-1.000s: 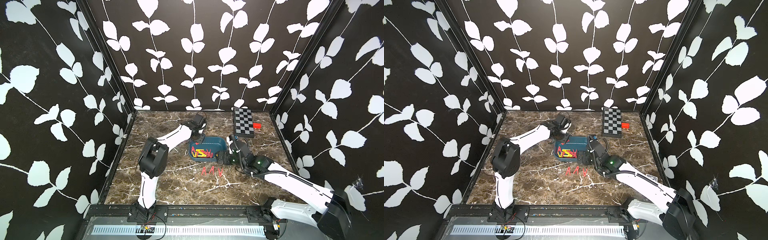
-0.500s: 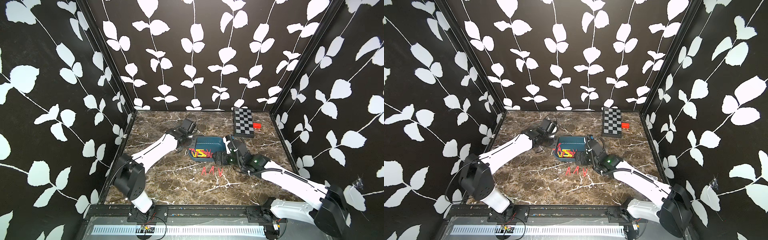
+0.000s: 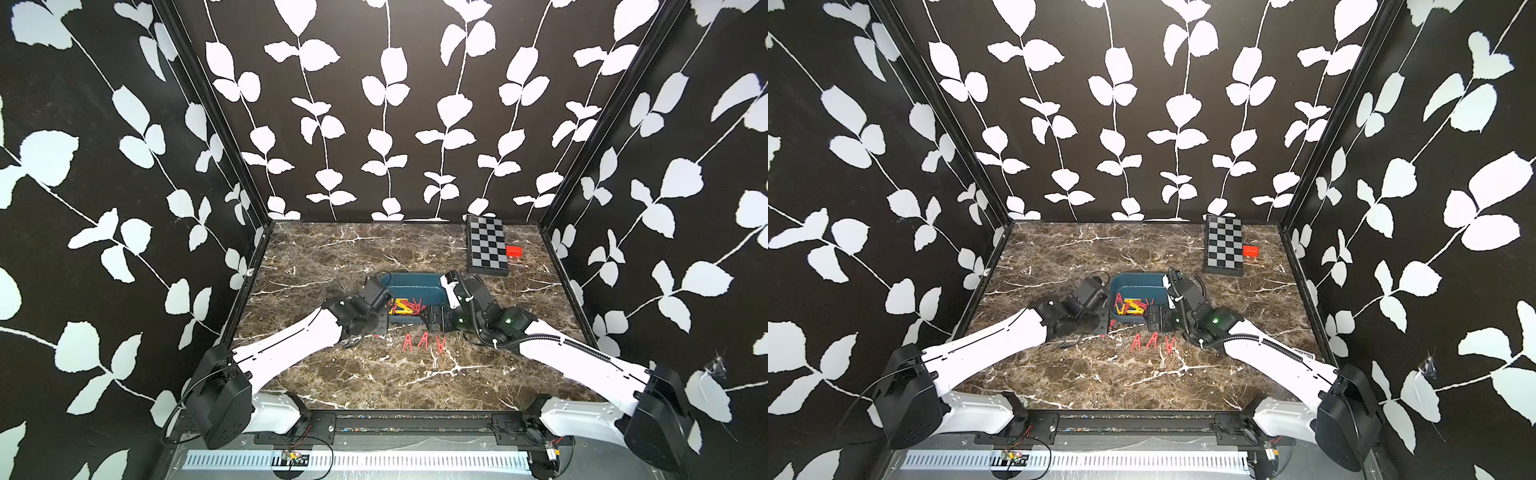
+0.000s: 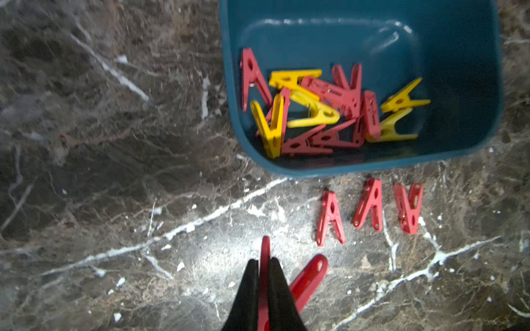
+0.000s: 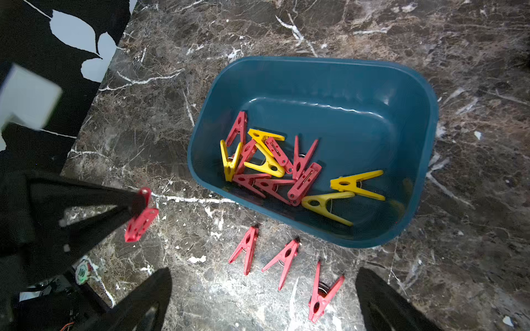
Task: Take the clothespins out of the storage box
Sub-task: Place the clothespin at the center of the board.
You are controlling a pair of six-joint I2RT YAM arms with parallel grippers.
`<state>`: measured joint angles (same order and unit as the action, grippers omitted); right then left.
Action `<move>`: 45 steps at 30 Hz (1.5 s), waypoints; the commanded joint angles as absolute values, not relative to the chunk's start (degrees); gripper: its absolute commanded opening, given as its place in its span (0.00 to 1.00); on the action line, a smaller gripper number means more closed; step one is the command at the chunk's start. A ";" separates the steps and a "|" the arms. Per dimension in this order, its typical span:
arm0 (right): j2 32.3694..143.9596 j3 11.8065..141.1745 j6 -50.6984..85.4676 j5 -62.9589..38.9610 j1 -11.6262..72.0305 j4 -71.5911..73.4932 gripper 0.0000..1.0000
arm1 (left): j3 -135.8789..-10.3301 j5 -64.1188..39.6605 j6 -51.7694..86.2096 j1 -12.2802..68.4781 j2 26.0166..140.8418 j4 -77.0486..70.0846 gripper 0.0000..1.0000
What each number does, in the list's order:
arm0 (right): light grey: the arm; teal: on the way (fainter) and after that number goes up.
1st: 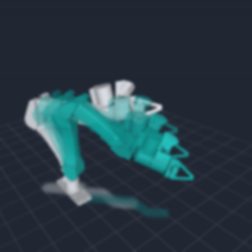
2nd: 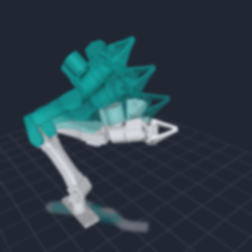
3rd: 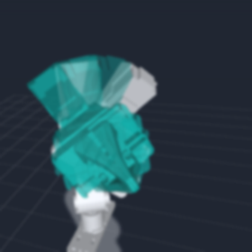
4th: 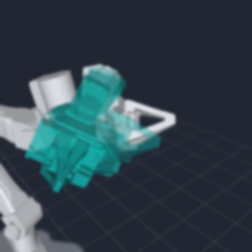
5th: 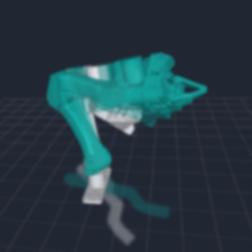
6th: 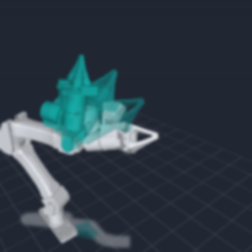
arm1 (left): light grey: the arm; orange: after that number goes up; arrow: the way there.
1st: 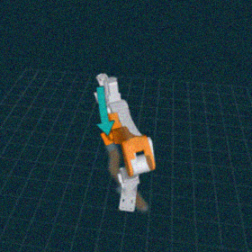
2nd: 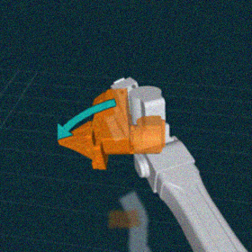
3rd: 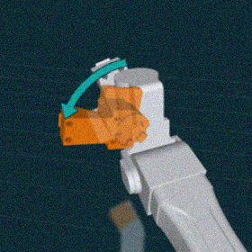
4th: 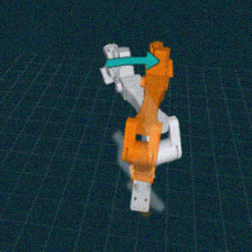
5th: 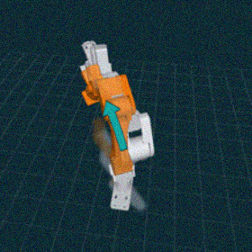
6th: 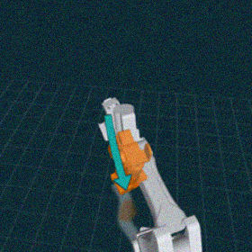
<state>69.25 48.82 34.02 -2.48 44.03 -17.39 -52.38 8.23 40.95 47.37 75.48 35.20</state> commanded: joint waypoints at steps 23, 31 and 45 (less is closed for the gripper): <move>64.25 45.02 34.59 -2.91 42.84 -17.02 0.99 | -46.53 9.00 55.37 52.73 86.95 22.07 0.11; 64.60 45.00 33.93 -4.81 42.54 -16.59 0.99 | -47.12 8.86 55.98 52.99 90.03 21.93 0.15; 65.68 45.88 33.53 -5.36 41.94 -17.20 0.99 | -49.84 10.56 56.68 53.00 92.53 22.07 0.12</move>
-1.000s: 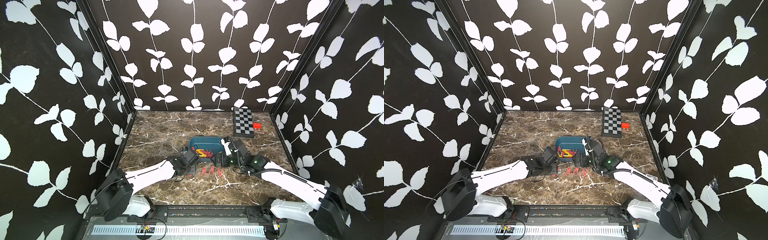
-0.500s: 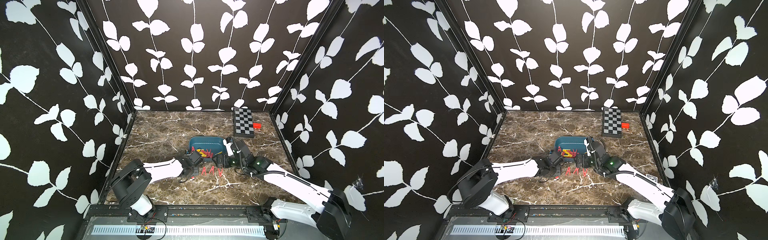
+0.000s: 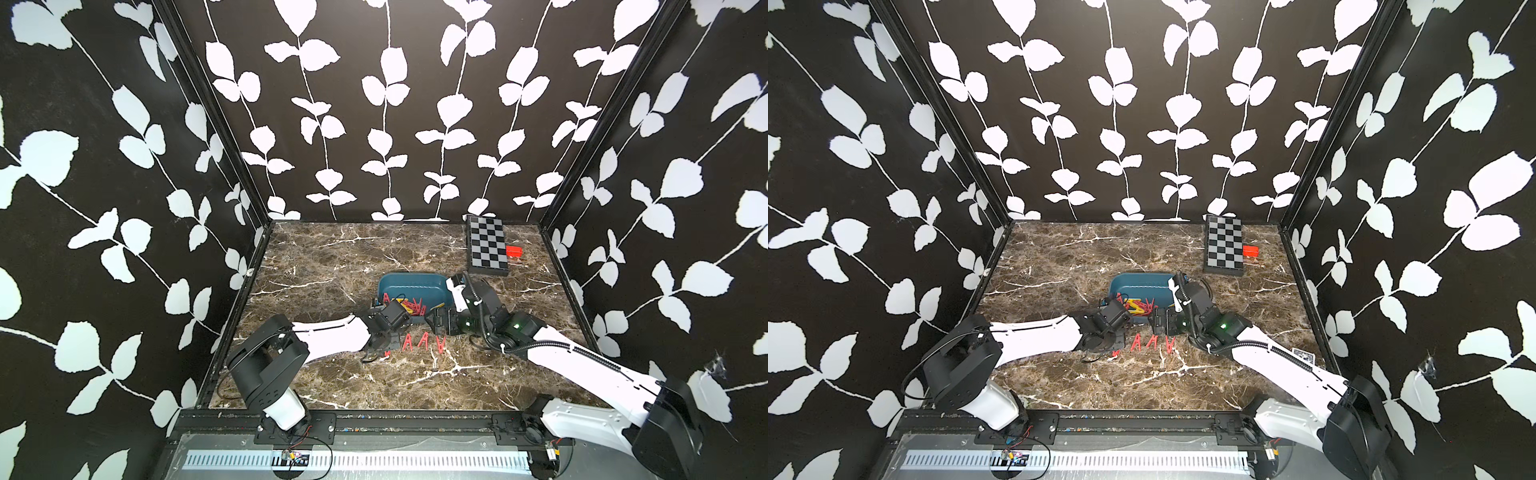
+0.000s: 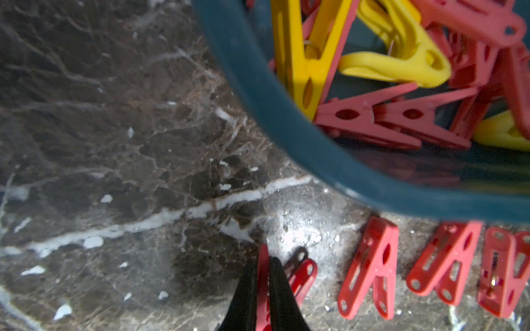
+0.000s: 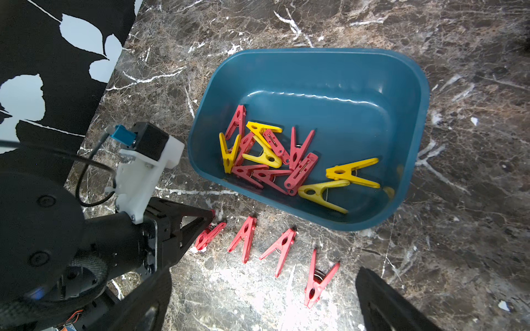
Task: Take the clothespins out of the storage box
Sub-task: Place the clothespin at the center of the board.
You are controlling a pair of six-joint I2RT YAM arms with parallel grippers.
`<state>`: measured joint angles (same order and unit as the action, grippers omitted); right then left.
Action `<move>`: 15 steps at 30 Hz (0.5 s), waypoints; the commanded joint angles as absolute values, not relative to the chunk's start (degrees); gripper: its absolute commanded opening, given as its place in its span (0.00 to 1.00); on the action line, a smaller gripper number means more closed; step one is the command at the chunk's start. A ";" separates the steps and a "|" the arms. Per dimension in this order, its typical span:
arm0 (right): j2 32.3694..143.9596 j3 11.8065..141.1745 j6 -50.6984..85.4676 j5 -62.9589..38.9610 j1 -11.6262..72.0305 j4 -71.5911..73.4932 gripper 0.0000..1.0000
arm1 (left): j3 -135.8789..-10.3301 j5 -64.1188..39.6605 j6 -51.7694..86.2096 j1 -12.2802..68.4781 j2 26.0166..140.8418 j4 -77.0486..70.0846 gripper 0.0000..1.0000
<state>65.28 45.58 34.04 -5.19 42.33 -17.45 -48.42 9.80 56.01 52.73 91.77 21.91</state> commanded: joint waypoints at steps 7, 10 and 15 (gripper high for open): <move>65.81 45.94 33.49 -5.36 41.79 -17.25 0.99 | -50.10 10.24 57.89 53.00 93.40 21.45 0.10; 65.76 45.90 33.40 -5.40 41.71 -17.23 0.99 | -50.56 10.63 58.45 53.00 93.72 21.45 0.10; 65.96 45.97 33.22 -5.52 41.50 -17.33 0.99 | -51.84 10.98 57.86 52.99 94.22 22.28 0.11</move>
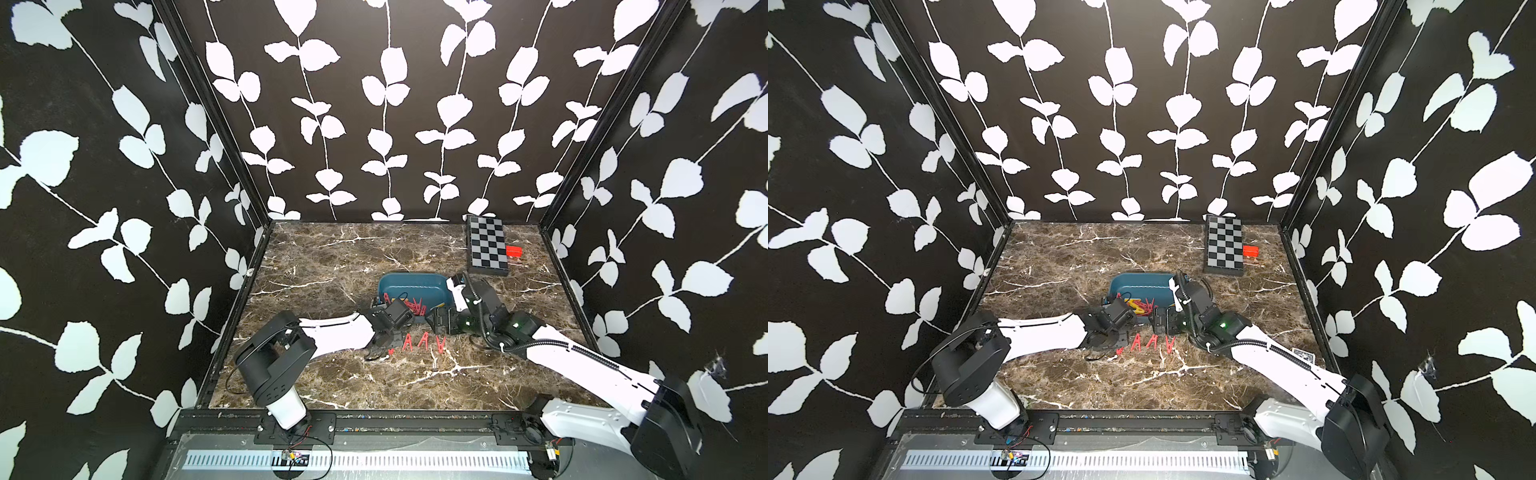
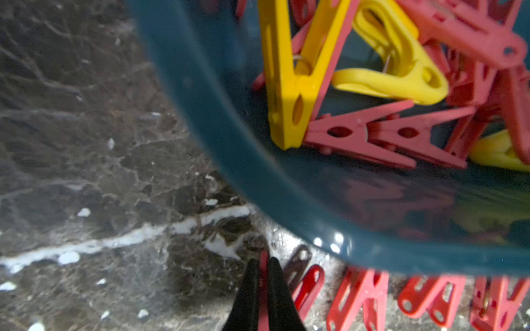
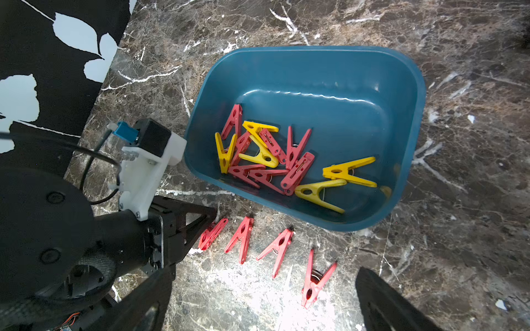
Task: Take the clothespins out of the storage box
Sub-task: Place the clothespin at the center of the board.
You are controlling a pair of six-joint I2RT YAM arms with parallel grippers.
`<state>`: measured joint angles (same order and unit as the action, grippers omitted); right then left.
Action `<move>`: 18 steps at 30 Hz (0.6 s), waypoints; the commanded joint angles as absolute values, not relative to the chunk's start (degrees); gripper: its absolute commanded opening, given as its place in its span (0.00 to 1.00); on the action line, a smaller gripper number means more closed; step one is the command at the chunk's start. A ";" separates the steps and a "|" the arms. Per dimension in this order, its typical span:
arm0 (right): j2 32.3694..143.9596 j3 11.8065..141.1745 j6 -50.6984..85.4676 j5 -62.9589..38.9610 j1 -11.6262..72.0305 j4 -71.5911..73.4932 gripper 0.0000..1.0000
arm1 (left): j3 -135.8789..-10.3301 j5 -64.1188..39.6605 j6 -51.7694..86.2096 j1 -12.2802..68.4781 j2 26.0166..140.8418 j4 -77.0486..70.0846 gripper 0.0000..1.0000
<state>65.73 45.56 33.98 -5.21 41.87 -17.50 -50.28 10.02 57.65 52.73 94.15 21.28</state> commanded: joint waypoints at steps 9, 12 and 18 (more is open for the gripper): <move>68.29 47.53 33.22 -5.02 40.87 -17.37 0.99 | -53.31 12.13 55.48 52.84 89.26 26.57 0.42; 70.71 48.99 33.40 -5.01 40.37 -17.56 0.98 | -54.54 13.07 53.87 52.76 86.96 29.46 0.46; 77.25 54.16 33.57 -4.16 39.77 -19.43 0.88 | -55.19 13.02 49.41 51.23 81.29 31.11 0.59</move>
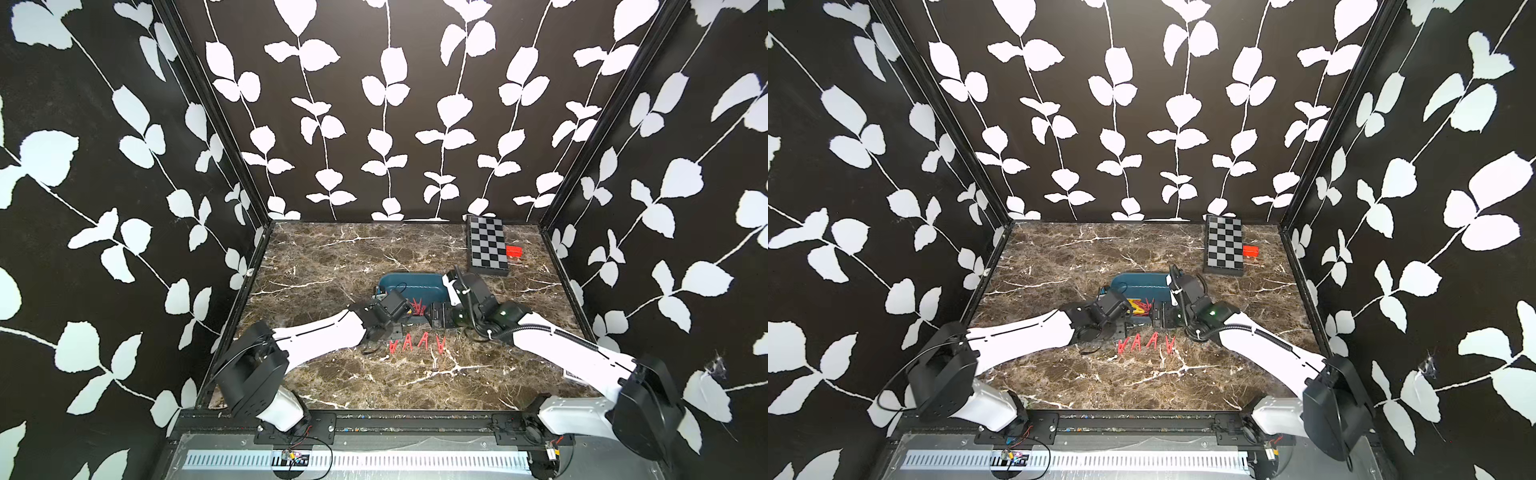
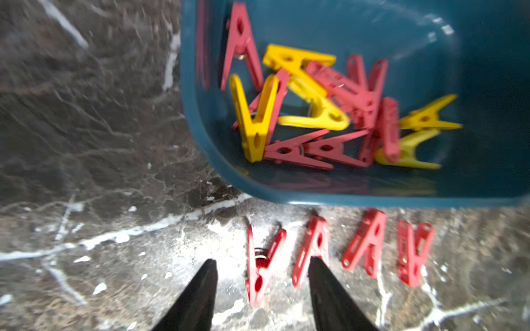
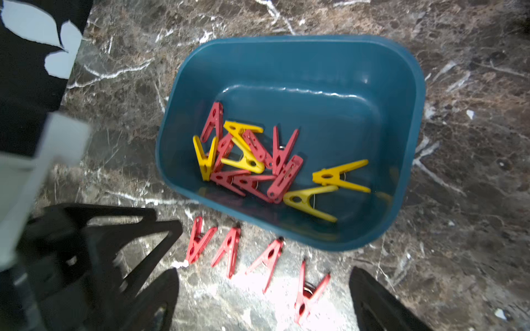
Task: Take the clothespins out of the storage box
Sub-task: Place the clothespin at the center of the board, then pick up the clothespin from the storage box.
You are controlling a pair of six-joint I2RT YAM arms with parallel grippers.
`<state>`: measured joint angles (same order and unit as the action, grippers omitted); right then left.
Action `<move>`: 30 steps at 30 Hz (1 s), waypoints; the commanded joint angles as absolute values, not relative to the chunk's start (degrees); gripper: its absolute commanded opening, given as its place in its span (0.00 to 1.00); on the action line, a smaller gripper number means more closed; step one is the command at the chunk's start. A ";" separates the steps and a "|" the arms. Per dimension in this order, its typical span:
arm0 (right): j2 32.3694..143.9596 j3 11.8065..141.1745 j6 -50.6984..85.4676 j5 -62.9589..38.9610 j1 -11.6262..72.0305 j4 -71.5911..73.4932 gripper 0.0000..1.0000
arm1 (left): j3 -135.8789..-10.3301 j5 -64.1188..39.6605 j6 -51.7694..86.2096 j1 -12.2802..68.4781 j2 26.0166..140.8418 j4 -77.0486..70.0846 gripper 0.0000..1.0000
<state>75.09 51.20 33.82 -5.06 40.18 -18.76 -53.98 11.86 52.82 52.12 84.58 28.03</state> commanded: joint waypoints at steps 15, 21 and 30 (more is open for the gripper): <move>100.00 69.61 37.48 0.52 38.67 -25.42 0.44 | -57.26 6.19 35.93 41.98 72.11 31.06 0.99; 107.85 76.78 38.71 2.33 38.40 -28.87 0.30 | -58.26 5.86 32.95 41.27 71.44 32.39 0.99; 115.05 81.70 40.34 1.93 37.97 -30.01 0.28 | -59.69 5.11 30.07 38.73 71.79 34.00 0.99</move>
